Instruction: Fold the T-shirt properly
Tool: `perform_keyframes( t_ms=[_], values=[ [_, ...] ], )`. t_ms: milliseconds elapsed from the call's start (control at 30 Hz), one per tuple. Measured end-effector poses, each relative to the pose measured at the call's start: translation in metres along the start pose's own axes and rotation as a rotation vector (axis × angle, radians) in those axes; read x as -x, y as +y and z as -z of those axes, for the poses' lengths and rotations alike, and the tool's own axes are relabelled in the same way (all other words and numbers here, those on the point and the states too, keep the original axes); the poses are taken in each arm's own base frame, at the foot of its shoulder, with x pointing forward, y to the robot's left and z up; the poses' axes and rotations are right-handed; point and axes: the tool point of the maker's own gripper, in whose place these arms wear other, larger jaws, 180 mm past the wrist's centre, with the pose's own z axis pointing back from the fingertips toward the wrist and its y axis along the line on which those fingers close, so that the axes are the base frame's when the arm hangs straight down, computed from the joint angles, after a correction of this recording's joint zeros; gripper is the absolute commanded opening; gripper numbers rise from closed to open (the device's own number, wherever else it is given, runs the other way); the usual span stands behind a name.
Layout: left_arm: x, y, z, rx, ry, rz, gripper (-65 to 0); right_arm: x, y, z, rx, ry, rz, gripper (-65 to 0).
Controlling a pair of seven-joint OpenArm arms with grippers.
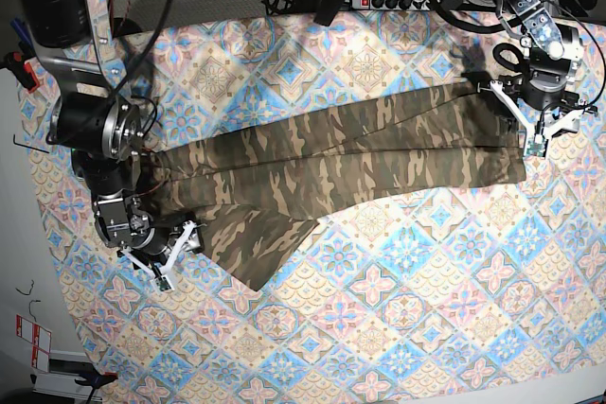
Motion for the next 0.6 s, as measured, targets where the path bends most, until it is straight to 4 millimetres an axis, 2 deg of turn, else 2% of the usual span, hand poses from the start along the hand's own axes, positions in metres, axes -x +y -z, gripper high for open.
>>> perform_keyframes(
  t_ms=[133,233,367,467,600],
  values=[
    [-0.006,0.004,0.0,-0.009,-0.032,-0.022,-28.4,0.006,0.001,0.0,-0.002,0.026,-0.043,-22.7],
    [0.002,0.014,-0.002,-0.039,-0.006,-0.034,-28.4,0.025,0.007,0.002,-0.017,0.086,-0.096,-22.7],
    [0.003,0.012,-0.002,-0.033,-0.001,-0.032,-28.4,0.024,0.01,0.003,-0.021,0.072,-0.095,-22.7],
    [-0.002,0.012,-0.002,-0.032,-0.019,-0.034,-28.4,0.021,0.022,0.008,-0.035,0.066,-0.092,-22.7],
    [0.002,0.014,-0.002,-0.037,-0.009,-0.031,-28.4,0.018,0.038,0.013,-0.064,0.061,-0.104,-22.7]
  ],
)
